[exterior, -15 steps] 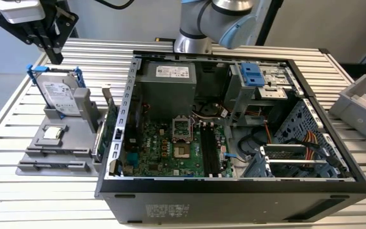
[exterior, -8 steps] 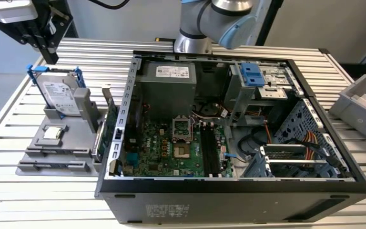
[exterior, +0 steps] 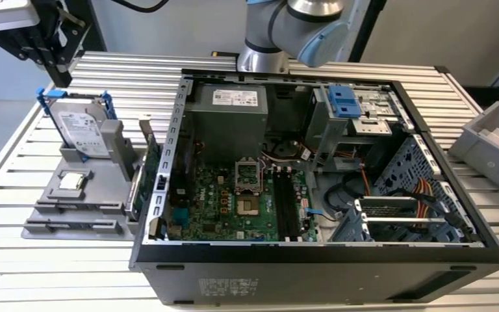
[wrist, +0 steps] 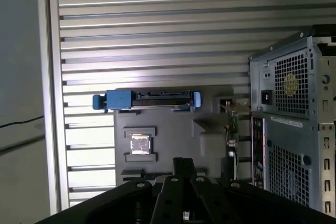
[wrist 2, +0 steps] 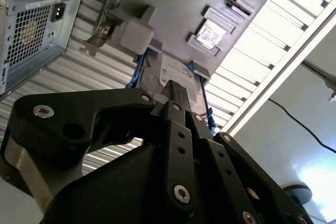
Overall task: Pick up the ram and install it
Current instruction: 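Reach for the ram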
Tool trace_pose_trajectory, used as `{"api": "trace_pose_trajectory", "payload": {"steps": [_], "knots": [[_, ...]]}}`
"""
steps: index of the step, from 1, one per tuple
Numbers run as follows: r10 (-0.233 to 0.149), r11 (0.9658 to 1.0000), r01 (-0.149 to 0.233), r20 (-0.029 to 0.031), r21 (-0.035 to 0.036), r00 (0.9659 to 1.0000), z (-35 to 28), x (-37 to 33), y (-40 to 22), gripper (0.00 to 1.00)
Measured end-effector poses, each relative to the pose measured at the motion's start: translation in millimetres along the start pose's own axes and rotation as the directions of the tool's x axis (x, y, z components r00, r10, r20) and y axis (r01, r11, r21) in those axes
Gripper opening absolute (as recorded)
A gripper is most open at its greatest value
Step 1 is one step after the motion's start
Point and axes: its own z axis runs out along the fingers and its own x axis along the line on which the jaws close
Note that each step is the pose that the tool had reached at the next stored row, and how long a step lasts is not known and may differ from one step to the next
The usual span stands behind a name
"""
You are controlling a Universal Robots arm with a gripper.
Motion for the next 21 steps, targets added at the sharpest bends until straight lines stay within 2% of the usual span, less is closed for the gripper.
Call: {"api": "trace_pose_trajectory", "payload": {"steps": [3,13,21], "knots": [[0.000,1.0000,0.000,0.0000,0.0000,1.0000,-0.1,2.5,-0.2,0.00],[0.000,1.0000,0.000,-0.0001,0.0000,1.0000,-0.1,3.2,-1.0,0.00],[0.000,1.0000,0.000,-0.0001,0.0001,1.0000,-0.6,3.2,-10.6,0.00]]}}
